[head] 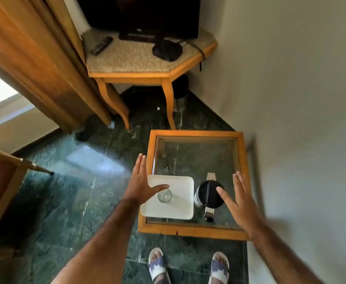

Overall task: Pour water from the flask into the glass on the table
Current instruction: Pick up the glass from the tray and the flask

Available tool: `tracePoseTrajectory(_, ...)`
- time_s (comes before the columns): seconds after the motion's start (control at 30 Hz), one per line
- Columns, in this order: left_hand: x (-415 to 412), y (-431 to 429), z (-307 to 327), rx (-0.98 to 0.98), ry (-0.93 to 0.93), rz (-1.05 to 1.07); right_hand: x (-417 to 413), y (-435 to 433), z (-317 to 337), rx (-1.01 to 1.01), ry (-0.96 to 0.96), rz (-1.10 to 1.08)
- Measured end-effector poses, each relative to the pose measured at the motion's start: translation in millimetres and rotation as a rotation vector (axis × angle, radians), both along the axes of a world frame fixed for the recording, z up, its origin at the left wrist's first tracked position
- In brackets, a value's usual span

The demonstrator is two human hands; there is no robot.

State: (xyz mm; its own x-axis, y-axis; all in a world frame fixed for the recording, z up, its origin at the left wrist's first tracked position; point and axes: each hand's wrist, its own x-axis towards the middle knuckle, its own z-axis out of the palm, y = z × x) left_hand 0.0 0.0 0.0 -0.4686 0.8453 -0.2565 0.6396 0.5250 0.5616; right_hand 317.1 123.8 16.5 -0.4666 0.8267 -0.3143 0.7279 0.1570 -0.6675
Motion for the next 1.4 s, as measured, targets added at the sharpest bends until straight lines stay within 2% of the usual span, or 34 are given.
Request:
tracePoseTrajectory(0.13, 10, -15, -57, -0.118, -0.125, 0.087, 14, -30, -40, -0.191, 0.166, -0.202)
tracePoseTrajectory(0.27, 31, -28, -114, -0.109, -0.197, 0.104, 13, -63, -70, -0.362, 0.278, -0.367)
tracePoseTrajectory(0.37, 42, -33, -151, -0.221, -0.230, 0.142, 9, -79, -89, -0.436, 0.370, -0.415)
tracePoseTrajectory(0.53, 55, -34, -197, -0.165, -0.285, 0.308, 2, -97, -118, -0.552, 0.395, -0.497)
tracePoseTrajectory(0.67, 59, -31, -218, -0.072, -0.369, 0.458, 1, -99, -133, -0.479, 0.480, -0.502)
tracePoseTrajectory(0.8, 62, -26, -236, 0.009, -0.336, 0.547, -5, -101, -142, -0.460, 0.568, -0.517)
tracePoseTrajectory(1.0, 71, -27, -254, 0.075, -0.450, 0.690, -22, -115, -159, -0.400, 0.735, -0.675)
tracePoseTrajectory(1.27, 72, -24, -253, 0.162, -0.505, 0.735, -28, -90, -158, -0.302, 0.853, -0.787)
tracePoseTrajectory(1.4, 64, -24, -240, 0.175, -0.488, 0.649, -23, -48, -149, -0.243, 0.859, -0.813)
